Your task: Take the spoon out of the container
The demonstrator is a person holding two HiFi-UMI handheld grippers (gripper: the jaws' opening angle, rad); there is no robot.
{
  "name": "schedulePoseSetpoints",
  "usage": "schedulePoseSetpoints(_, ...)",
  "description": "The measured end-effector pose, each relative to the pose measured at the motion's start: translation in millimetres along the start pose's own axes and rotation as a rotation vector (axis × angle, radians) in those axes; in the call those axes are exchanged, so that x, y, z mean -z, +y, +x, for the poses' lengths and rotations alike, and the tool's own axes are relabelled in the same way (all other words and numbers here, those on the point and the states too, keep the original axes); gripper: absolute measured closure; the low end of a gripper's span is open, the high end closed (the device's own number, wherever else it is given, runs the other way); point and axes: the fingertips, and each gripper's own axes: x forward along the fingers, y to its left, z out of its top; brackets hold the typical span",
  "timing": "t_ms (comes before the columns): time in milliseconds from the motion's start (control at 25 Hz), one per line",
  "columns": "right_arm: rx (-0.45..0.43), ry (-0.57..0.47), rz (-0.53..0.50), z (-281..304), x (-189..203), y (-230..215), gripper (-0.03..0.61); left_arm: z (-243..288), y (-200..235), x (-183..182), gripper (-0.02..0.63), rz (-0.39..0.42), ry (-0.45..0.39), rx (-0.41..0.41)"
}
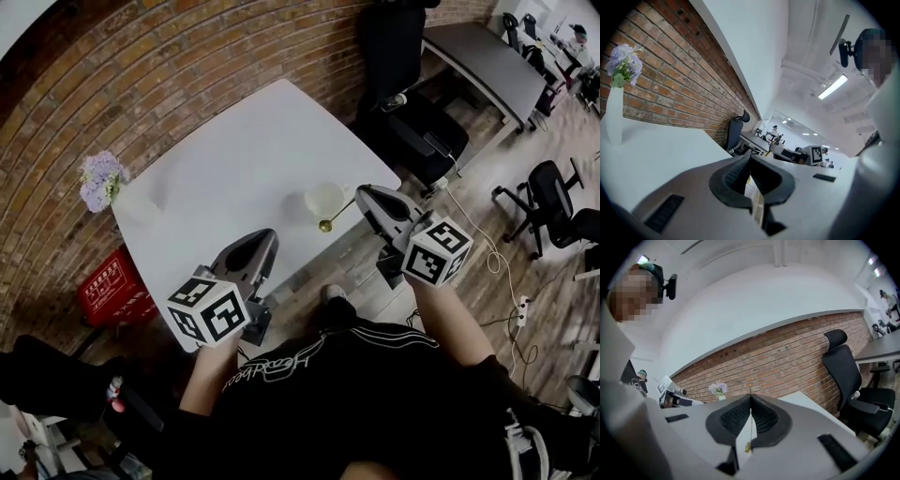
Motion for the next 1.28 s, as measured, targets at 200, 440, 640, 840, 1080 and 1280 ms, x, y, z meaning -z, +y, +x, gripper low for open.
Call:
schedulePoseSetpoints(200,-0.031,-0.031,0.028,-16.6,7.5,36.7,0.580,-18.1,-12.1,4.0,0.609,0.028,0.003,0.022)
schedulePoseSetpoints(440,-0.059,-0.040,0.041,-35.4,27.4,73.0,0.580,-32.4,-26.6,20.2,0.609,0.046,0.030,0.059)
schedulePoseSetpoints(640,-0.063,-0.032,0.060,-44.2,44.3,92.0,0.580,-43.3,-33.8,32.6,0.609,0.068,0.053,0.075)
schedulePoseSetpoints(840,-0.049,-0.021,0.067,-45.7,47.2,95.2,0.580,-46.0,-33.4,33.7,0.609,0.057,0.056,0.091)
schedulePoseSetpoints(1080,-0.039,-0.022,0.084,-49.9,50.5,93.7,0.580,-42.6,-37.1,38.1,0.609,0.057,0.070,0.110)
schedulePoseSetpoints(1280,-0.029,-0.022,0.088,-52.0,51.4,87.6,0.580,-38.1,-39.1,40.9,0.609,0.063,0.081,0.114)
